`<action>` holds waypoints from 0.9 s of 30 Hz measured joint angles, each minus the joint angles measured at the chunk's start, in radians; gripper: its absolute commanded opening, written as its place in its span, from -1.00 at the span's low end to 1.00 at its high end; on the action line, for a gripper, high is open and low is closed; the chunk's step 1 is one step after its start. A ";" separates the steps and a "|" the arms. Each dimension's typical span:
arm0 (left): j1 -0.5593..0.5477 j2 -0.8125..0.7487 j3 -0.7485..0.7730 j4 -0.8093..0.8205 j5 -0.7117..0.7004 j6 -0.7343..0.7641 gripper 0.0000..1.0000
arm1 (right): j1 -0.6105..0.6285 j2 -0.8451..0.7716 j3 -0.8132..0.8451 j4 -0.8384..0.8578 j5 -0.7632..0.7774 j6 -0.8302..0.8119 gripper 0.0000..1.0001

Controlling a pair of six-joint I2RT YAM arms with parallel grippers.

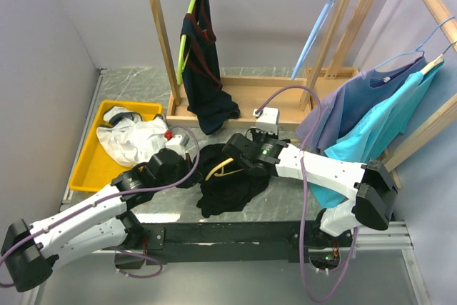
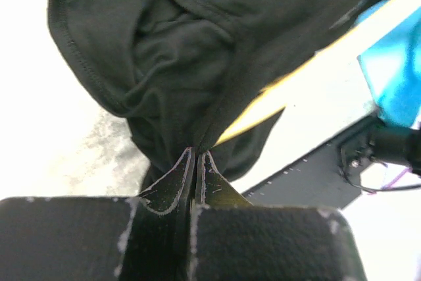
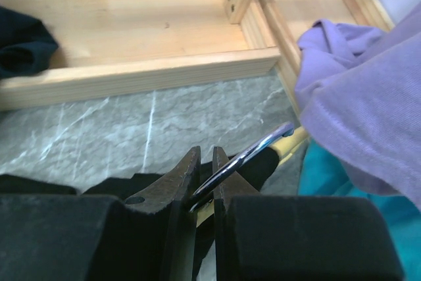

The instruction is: Place the tank top on the hanger

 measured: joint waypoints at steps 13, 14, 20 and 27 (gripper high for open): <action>0.002 -0.062 0.001 -0.041 0.087 -0.017 -0.98 | -0.051 -0.026 -0.006 0.035 0.011 -0.023 -1.00; 0.002 -0.071 0.003 -0.041 0.097 -0.020 -0.98 | -0.052 -0.032 -0.008 0.039 0.011 -0.025 -1.00; 0.002 -0.113 0.055 -0.017 0.119 -0.053 -0.89 | -0.043 -0.039 -0.008 0.044 0.011 -0.025 -1.00; 0.002 -0.099 0.150 0.082 0.146 -0.100 -0.82 | -0.001 -0.037 0.027 0.032 0.004 -0.024 -1.00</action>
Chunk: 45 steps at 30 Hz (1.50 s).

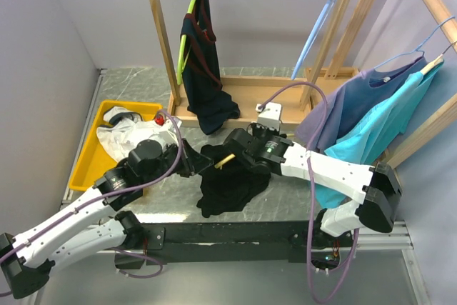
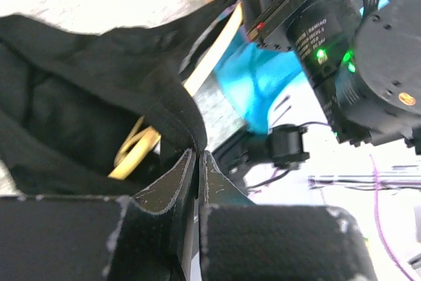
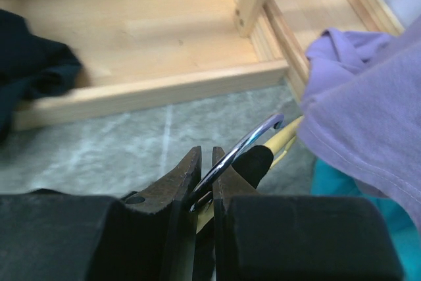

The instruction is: Place the tank top on the hanger

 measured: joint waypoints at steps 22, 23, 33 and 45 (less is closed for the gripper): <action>0.000 -0.152 0.144 -0.155 -0.104 -0.080 -0.89 | -0.016 0.042 0.205 -0.072 0.048 -0.036 -1.00; 0.000 -0.152 0.144 -0.166 -0.103 -0.081 -0.89 | -0.016 0.042 0.205 -0.070 0.047 -0.041 -1.00; 0.000 -0.121 0.078 -0.068 -0.059 -0.170 -0.88 | -0.018 0.080 0.273 -0.053 0.047 -0.074 -1.00; -0.037 -0.076 -0.046 0.201 0.040 -0.330 -0.77 | -0.023 0.201 0.393 -0.050 0.050 -0.029 -1.00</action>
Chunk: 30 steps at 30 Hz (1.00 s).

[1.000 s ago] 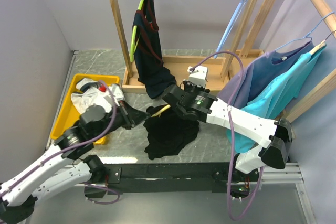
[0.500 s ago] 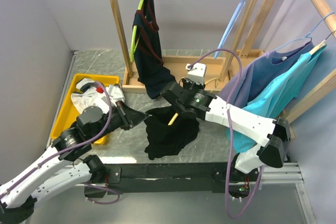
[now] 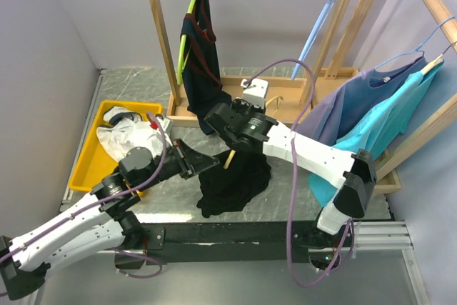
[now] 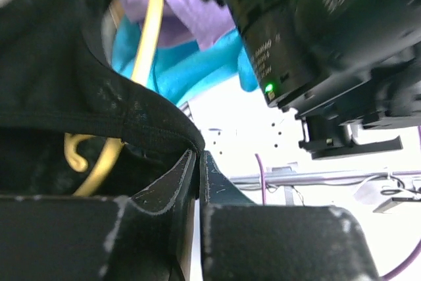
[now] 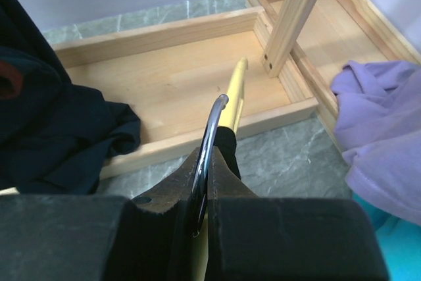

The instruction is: Place the tank top on the hanger

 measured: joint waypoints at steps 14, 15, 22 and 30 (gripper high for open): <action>-0.267 0.055 -0.061 0.080 -0.172 -0.095 -0.96 | -0.019 0.048 0.016 -0.073 -0.001 0.056 -1.00; -0.270 0.039 -0.066 0.079 -0.183 -0.099 -0.97 | -0.022 0.048 0.016 -0.073 -0.001 0.056 -1.00; -0.320 0.014 -0.170 0.155 -0.236 -0.173 -0.97 | -0.031 0.048 0.016 -0.075 -0.002 0.064 -1.00; -0.414 0.163 -0.187 0.246 -0.287 -0.220 -0.81 | -0.032 0.048 0.016 -0.091 -0.002 0.083 -1.00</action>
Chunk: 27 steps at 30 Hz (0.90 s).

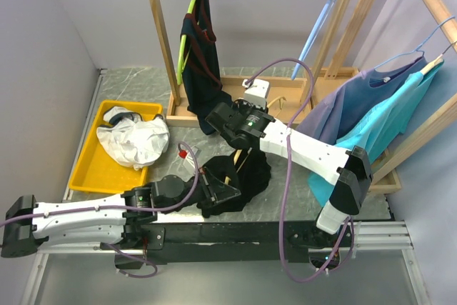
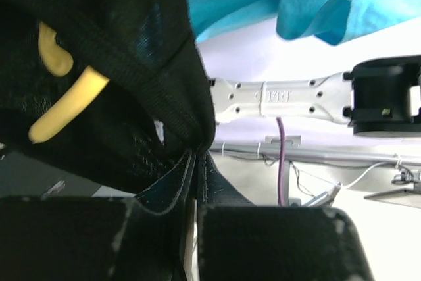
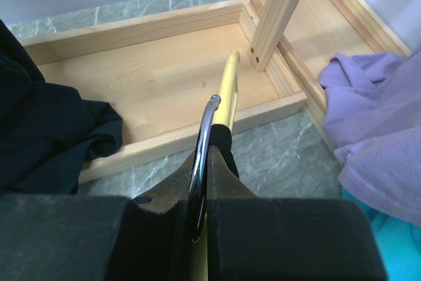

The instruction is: Place the tank top on the hanger

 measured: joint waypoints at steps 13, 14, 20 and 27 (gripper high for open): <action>-0.009 0.083 0.130 0.056 -0.304 0.039 -0.40 | 0.000 -0.006 0.000 0.001 -0.034 0.002 -1.00; -0.008 0.103 0.153 0.055 -0.323 0.048 -0.43 | 0.000 -0.012 0.000 0.005 -0.038 0.000 -1.00; 0.002 0.238 0.261 0.007 -0.354 0.114 0.09 | 0.000 -0.074 -0.008 0.032 -0.061 -0.010 -1.00; 0.002 0.284 0.303 -0.047 -0.341 0.220 0.45 | 0.000 -0.112 -0.035 0.064 -0.065 -0.025 -1.00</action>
